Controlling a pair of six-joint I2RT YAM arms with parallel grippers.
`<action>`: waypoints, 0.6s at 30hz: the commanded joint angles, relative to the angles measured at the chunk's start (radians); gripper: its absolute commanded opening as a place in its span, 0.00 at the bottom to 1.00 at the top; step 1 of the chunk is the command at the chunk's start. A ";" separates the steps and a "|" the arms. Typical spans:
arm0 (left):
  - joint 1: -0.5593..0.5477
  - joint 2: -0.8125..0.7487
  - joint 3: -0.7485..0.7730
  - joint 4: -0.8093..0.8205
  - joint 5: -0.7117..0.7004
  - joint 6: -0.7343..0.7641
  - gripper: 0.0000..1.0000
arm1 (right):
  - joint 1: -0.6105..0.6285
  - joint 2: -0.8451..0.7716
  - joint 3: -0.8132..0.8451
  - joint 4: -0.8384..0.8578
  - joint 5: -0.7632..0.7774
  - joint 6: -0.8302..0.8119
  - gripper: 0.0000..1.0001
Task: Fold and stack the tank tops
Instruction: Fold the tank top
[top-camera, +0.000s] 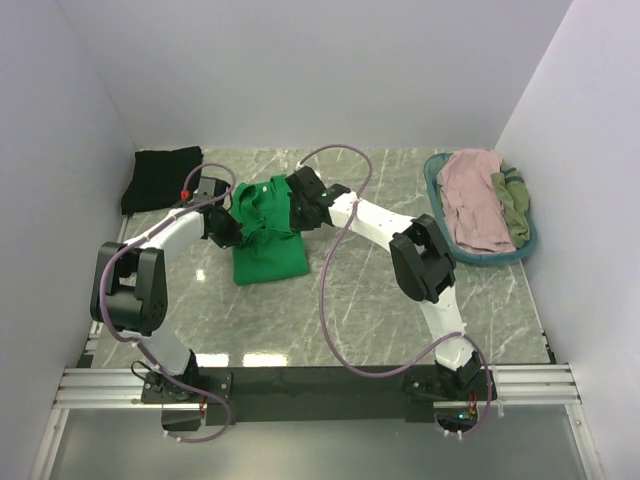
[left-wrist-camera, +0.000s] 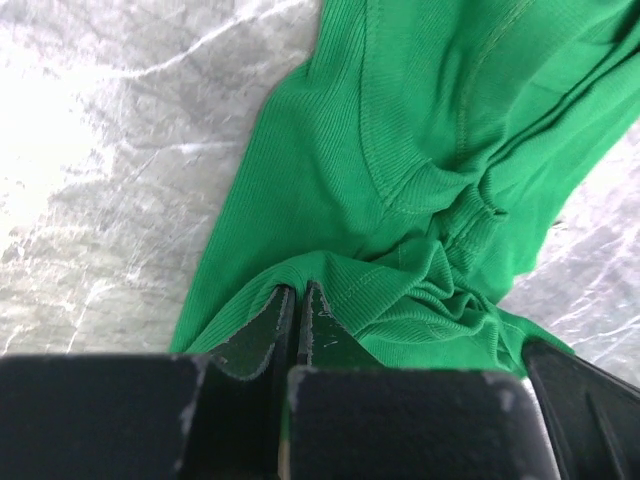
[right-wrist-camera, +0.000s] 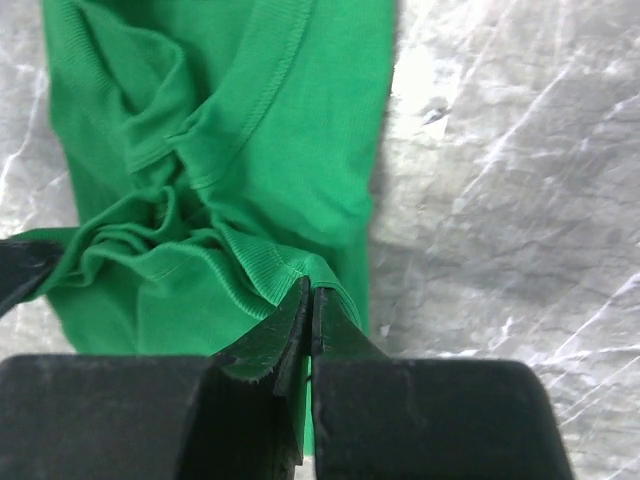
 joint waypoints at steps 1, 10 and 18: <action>0.028 -0.003 0.044 0.061 0.031 0.018 0.01 | -0.019 0.015 0.045 0.021 0.016 -0.016 0.00; 0.085 0.009 0.036 0.174 0.100 0.027 0.56 | -0.062 0.003 0.032 0.144 -0.028 -0.039 0.46; 0.111 -0.124 0.074 0.127 0.069 0.099 0.81 | -0.062 -0.160 -0.108 0.184 0.061 -0.069 0.51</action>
